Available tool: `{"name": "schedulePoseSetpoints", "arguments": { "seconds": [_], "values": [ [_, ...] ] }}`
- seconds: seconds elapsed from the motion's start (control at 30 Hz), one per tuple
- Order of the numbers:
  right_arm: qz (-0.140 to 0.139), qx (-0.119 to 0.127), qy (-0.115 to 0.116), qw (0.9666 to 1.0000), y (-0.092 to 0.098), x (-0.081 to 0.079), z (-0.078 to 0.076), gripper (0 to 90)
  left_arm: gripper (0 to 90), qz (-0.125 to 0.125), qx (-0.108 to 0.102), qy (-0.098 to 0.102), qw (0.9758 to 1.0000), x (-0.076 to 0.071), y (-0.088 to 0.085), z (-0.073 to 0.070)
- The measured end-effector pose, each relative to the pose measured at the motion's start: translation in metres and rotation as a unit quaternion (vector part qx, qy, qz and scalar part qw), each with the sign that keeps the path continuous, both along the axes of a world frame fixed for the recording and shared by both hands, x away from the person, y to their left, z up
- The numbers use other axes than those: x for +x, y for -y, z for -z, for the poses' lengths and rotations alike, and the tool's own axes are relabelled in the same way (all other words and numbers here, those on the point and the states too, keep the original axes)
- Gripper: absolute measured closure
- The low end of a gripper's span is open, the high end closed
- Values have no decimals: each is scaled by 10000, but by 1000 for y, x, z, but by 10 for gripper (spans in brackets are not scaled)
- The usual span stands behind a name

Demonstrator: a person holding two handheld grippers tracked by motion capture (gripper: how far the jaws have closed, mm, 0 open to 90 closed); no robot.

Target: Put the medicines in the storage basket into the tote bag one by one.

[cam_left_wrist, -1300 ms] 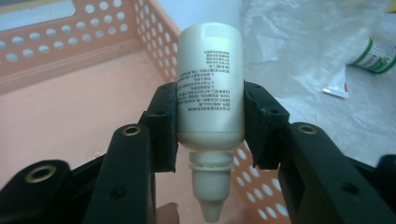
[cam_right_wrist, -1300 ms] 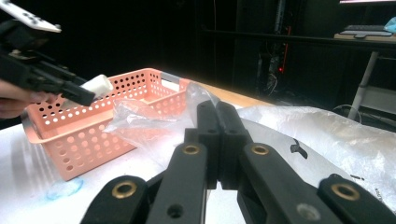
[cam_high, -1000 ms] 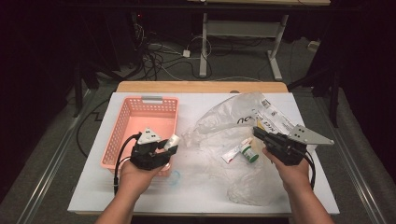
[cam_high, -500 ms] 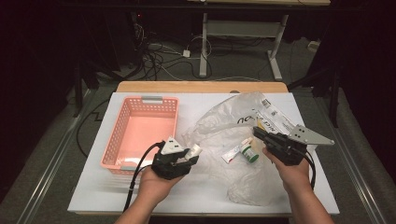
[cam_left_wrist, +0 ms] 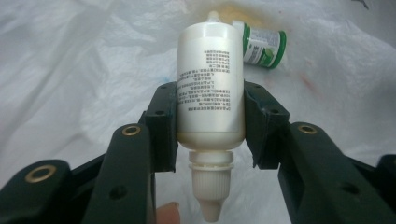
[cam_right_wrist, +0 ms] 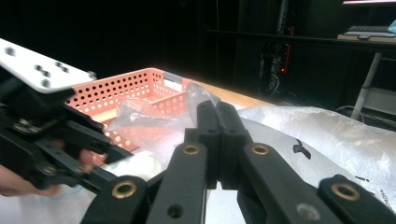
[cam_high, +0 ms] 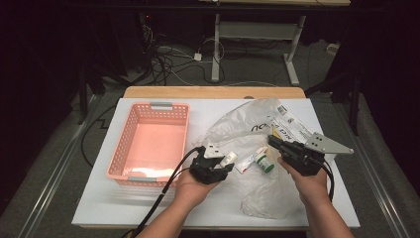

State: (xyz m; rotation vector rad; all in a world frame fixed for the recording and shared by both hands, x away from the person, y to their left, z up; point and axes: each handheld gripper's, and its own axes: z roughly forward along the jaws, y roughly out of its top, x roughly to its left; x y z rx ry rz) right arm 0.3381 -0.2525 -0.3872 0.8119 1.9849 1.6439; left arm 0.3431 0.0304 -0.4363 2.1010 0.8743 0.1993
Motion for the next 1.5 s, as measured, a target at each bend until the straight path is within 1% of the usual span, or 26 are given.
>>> {"name": "schedulePoseSetpoints", "arguments": {
  "seconds": [0.07,0.17,0.23,0.27,0.5,0.6,0.67,0.73,0.83,0.9,0.97,1.0,1.03,1.07,1.1,1.13,1.17,1.2,1.23,1.27,1.3,1.33,1.37,1.4,1.47,1.5],
  "values": [
    [2,5,-7,10000,0,0,0,900,580,26,19,-13,10000,5,7,3],
    [12,27,-32,10000,0,1,1,900,580,34,38,26,10000,13,16,7],
    [15,16,-25,10000,0,1,1,900,580,41,-90,-17,10000,18,20,11],
    [9,20,-24,10000,0,1,1,900,580,17,-103,-15,9999,21,22,12],
    [8,12,-40,10000,0,2,1,900,579,-55,55,199,9998,38,39,20],
    [2,6,-40,10000,0,2,2,900,578,-96,107,191,9997,45,49,24],
    [16,26,-47,10000,1,2,1,900,578,-94,214,239,9994,50,55,26],
    [17,31,-37,10000,2,3,2,900,578,-129,193,235,9995,55,62,28],
    [22,23,-68,10000,2,3,3,900,577,-177,244,268,9992,62,71,30],
    [11,38,-80,10000,1,3,3,900,577,-256,179,281,9991,65,75,31],
    [6,50,-104,9999,1,3,4,900,577,-240,153,223,9993,67,78,32],
    [10,46,-104,9999,1,3,4,900,577,-183,193,195,9995,68,79,32],
    [11,52,-113,9999,1,3,4,900,574,-161,188,186,9995,69,80,33],
    [0,34,-97,9999,1,4,5,900,565,-177,147,221,9995,68,80,32],
    [-5,48,-99,9999,2,4,5,900,537,-172,165,248,9994,68,80,31],
    [5,60,-111,9999,2,4,5,900,480,-283,114,257,9992,67,80,30],
    [6,75,-119,9999,2,4,5,900,433,-308,172,247,9991,66,78,27],
    [4,74,-124,9999,2,4,5,900,398,-277,178,225,9992,65,76,24],
    [5,71,-119,9999,2,4,5,900,385,-284,146,235,9992,64,75,23],
    [7,74,-122,9999,2,4,5,900,383,-256,182,289,9991,61,72,21],
    [5,65,-117,9999,2,4,5,900,383,-249,173,321,9990,58,70,20],
    [3,61,-109,9999,2,4,4,900,382,-211,164,320,9991,56,67,18],
    [13,65,-118,9999,2,3,4,900,362,-182,153,295,9993,51,63,17],
    [5,52,-91,9999,2,3,4,900,360,-166,143,294,9993,48,61,17],
    [10,56,-84,9999,3,3,3,900,360,-97,144,330,9993,40,52,16],
    [16,61,-90,9999,2,3,3,900,360,-90,123,317,9994,36,47,16]
  ]
}}
